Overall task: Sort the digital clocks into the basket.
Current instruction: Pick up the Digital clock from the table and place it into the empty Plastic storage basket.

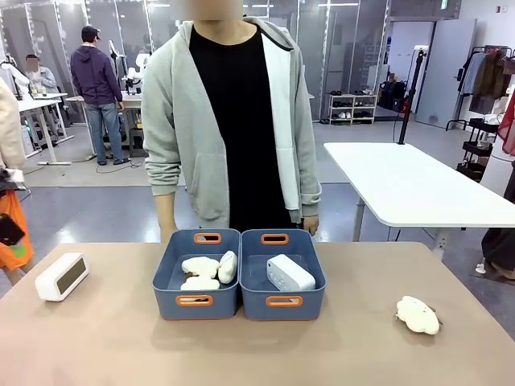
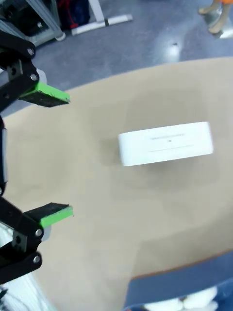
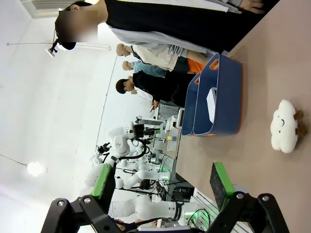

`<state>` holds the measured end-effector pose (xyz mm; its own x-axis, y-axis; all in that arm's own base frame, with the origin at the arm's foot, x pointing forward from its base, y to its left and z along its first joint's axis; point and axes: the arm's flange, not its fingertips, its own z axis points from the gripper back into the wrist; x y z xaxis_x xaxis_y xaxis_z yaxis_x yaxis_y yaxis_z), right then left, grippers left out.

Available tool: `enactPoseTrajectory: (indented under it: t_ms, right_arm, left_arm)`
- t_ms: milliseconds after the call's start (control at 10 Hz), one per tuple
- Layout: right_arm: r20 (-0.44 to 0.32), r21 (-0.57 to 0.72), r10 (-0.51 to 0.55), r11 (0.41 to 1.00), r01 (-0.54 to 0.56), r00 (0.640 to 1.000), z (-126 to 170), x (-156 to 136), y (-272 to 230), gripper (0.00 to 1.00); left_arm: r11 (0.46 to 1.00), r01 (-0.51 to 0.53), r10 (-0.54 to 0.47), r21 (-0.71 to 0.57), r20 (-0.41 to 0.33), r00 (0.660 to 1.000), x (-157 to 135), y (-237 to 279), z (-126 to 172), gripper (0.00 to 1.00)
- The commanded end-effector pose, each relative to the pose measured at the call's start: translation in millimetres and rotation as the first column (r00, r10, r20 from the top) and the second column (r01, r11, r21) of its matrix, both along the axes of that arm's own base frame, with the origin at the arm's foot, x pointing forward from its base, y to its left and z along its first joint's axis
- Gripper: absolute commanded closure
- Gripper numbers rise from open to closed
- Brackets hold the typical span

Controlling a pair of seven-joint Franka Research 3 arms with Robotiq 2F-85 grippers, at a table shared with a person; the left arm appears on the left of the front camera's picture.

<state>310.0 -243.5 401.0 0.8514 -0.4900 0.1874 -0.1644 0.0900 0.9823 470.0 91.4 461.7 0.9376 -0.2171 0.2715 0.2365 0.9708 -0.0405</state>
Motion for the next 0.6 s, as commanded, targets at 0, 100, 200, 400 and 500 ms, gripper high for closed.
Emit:
enactPoseTrajectory:
  t_ms: [0,100,200,400,500]
  right_arm:
    - [0.001,-0.006,0.011,1.0,-0.011,1.0,2,-3,0,0.0]
    - [0.001,-0.006,0.011,1.0,-0.011,1.0,2,-3,0,0.0]
    - [0.001,-0.006,0.011,1.0,-0.011,1.0,2,-3,0,0.0]
    - [0.001,-0.006,0.011,1.0,-0.011,1.0,2,-3,0,0.0]
    - [0.001,-0.006,0.011,1.0,-0.011,1.0,2,-3,0,0.0]
  left_arm:
    - [0.999,-0.029,0.026,0.044,0.06,0.998,48,0,-19,0.0]
    - [0.998,0.004,-0.006,0.062,0.045,0.999,62,-2,-34,0.0]
    - [0.999,0.042,-0.043,0.013,0.026,0.999,71,-3,-45,0.0]
    - [0.998,0.062,-0.062,0.02,-0.004,0.998,81,-7,-67,0.0]
    - [0.998,0.063,-0.063,0.008,-0.005,0.998,91,-11,-80,0.0]
